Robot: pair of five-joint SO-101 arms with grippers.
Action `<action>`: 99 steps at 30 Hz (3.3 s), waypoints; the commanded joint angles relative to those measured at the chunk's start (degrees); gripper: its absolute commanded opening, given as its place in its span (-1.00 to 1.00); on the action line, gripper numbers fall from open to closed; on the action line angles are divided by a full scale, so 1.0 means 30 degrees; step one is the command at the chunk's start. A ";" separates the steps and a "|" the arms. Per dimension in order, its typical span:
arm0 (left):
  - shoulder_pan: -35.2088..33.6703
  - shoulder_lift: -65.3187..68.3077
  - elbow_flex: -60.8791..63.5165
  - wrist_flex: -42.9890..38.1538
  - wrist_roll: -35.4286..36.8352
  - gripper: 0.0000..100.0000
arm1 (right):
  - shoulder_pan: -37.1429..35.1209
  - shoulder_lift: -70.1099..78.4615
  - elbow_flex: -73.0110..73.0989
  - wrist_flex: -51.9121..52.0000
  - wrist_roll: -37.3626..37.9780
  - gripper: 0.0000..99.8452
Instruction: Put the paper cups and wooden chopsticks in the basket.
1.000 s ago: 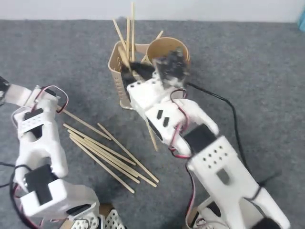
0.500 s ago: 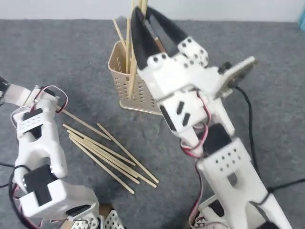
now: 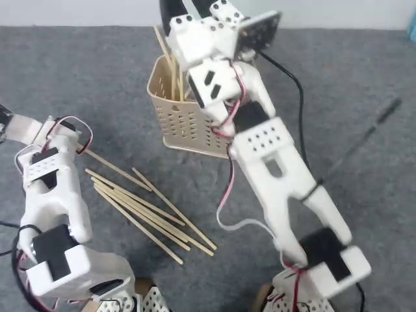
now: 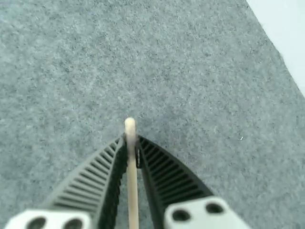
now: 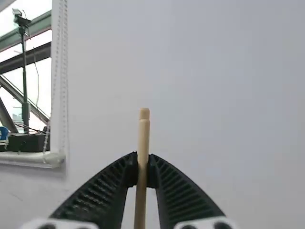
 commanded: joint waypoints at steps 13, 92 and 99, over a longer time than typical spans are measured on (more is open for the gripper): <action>0.0469 -0.0088 -0.0337 -0.0527 0.0088 -0.97 | 0.0806 -0.1070 0.2960 0.1714 -0.1729 -0.93; 1.0256 -1.4623 -0.3385 -0.7297 -0.8762 -0.97 | 0.6286 -3.0579 3.2645 1.7744 -0.5011 -0.98; 1.1077 -0.9993 -0.6989 -0.7326 -0.9172 -0.97 | 0.6286 -3.0579 3.2645 1.7744 -0.4982 -0.98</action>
